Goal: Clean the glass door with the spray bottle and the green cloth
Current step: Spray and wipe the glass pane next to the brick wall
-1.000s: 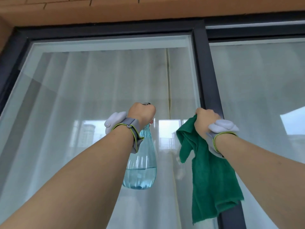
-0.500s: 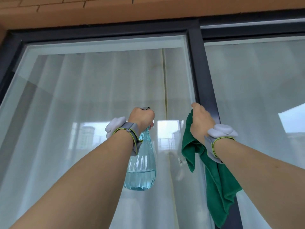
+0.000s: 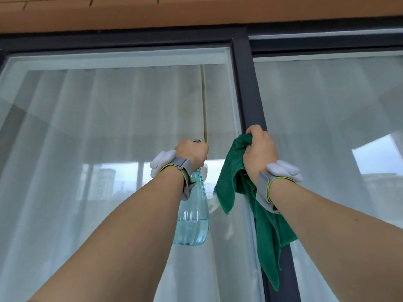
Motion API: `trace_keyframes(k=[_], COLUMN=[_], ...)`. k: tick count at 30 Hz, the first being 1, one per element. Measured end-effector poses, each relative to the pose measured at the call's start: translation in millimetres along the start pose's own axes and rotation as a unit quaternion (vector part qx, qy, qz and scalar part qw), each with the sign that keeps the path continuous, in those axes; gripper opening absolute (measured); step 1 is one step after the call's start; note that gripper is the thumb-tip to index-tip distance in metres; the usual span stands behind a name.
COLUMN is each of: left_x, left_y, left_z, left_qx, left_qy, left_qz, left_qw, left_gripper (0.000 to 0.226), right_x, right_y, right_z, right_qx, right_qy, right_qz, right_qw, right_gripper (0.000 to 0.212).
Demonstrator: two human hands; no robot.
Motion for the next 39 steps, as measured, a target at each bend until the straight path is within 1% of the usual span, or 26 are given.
trace_keyframes(k=[3, 6, 9, 12, 14, 16, 17, 18, 19, 21, 23, 24, 27, 30, 32, 33, 36, 38, 39], left_x=[6.3, 24.8, 51.3, 76.8, 95.2, 110.7, 112.3, 118.6, 124.0, 132.6, 137.1, 137.8, 134.5, 129.7, 122.4, 117.3, 105.7, 93.9, 89.5], left_y=[-0.1, 2.0, 8.3, 11.4, 11.8, 12.2, 14.8, 15.7, 16.0, 10.9, 4.4, 1.1, -7.8, -13.3, -16.1, -16.2, -17.4, -19.4, -18.3], left_z=[-5.2, -14.0, -30.2, -46.6, -56.5, -62.3, -61.1, -61.9, -62.7, -65.3, -66.4, -65.8, -63.2, -62.6, -62.2, -61.5, -60.5, -58.4, -56.0], left_qx=[0.01, 0.038, 0.053, 0.061, 0.056, 0.047, 0.041, 0.037, 0.033, 0.02, 0.014, 0.012, -0.004, -0.012, -0.009, -0.006, -0.002, -0.002, -0.001], left_qy=[-0.003, -0.004, -0.012, -0.023, -0.043, -0.064, -0.073, -0.079, -0.078, -0.083, -0.081, -0.073, -0.051, -0.035, -0.037, -0.037, -0.034, -0.031, -0.026], left_qz=[-0.01, -0.001, 0.014, 0.039, 0.057, 0.068, 0.065, 0.064, 0.065, 0.061, 0.061, 0.066, 0.073, 0.082, 0.082, 0.08, 0.081, 0.076, 0.072], left_qw=[1.0, 0.999, 0.998, 0.997, 0.996, 0.995, 0.994, 0.994, 0.994, 0.994, 0.995, 0.995, 0.996, 0.996, 0.996, 0.996, 0.996, 0.997, 0.997], left_gripper=[0.022, 0.015, 0.014, 0.015, 0.018, 0.024, 0.022, 0.017, 0.015, 0.019, 0.011, 0.01, 0.018, 0.021, 0.021, 0.02, 0.006, 0.01, 0.008], right_x=[0.7, -1.9, -16.6, -42.7, -64.7, -84.2, -88.6, -98.4, -109.2, -133.3, -152.6, -159.0, -165.1, -162.0, -158.7, -156.2, -147.1, -138.2, -134.0], right_y=[3.7, 11.3, 30.5, 53.9, 59.5, 55.4, 51.3, 47.5, 43.8, 37.1, 30.8, 28.8, 27.2, 25.8, 22.6, 21.5, 20.1, 18.0, 16.5], right_z=[-0.1, -8.7, -28.0, -51.6, -69.2, -84.4, -85.8, -90.9, -95.3, -105.2, -110.6, -110.6, -104.3, -98.8, -93.2, -88.9, -76.8, -63.7, -57.0], right_qx=[-0.02, -0.011, 0.046, 0.121, 0.156, 0.175, 0.18, 0.189, 0.2, 0.229, 0.245, 0.246, 0.247, 0.256, 0.246, 0.237, 0.209, 0.191, 0.182], right_qy=[-0.028, -0.057, -0.075, -0.066, -0.05, -0.051, -0.051, -0.052, -0.05, -0.03, 0.007, 0.026, 0.069, 0.097, 0.102, 0.104, 0.105, 0.108, 0.107], right_qz=[0.003, 0.017, -0.01, -0.084, -0.12, -0.128, -0.126, -0.127, -0.132, -0.148, -0.154, -0.152, -0.151, -0.15, -0.143, -0.138, -0.127, -0.115, -0.108], right_qw=[0.999, 0.998, 0.996, 0.987, 0.979, 0.975, 0.974, 0.972, 0.97, 0.962, 0.957, 0.957, 0.955, 0.95, 0.953, 0.956, 0.964, 0.969, 0.972], right_gripper=[0.043, 0.034, 0.031, 0.033, 0.04, 0.047, 0.05, 0.052, 0.053, 0.053, 0.053, 0.055, 0.064, 0.065, 0.065, 0.064, 0.063, 0.062, 0.062])
Point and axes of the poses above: each hand's wrist, its own y-axis away from the middle knuckle, its own x-axis out of the back of the hand, z = x × y, the point moved 1 cm from there along -y, towards the middle knuckle, and after that the axes turned 6 degrees about -y, right-handed, at the moved point
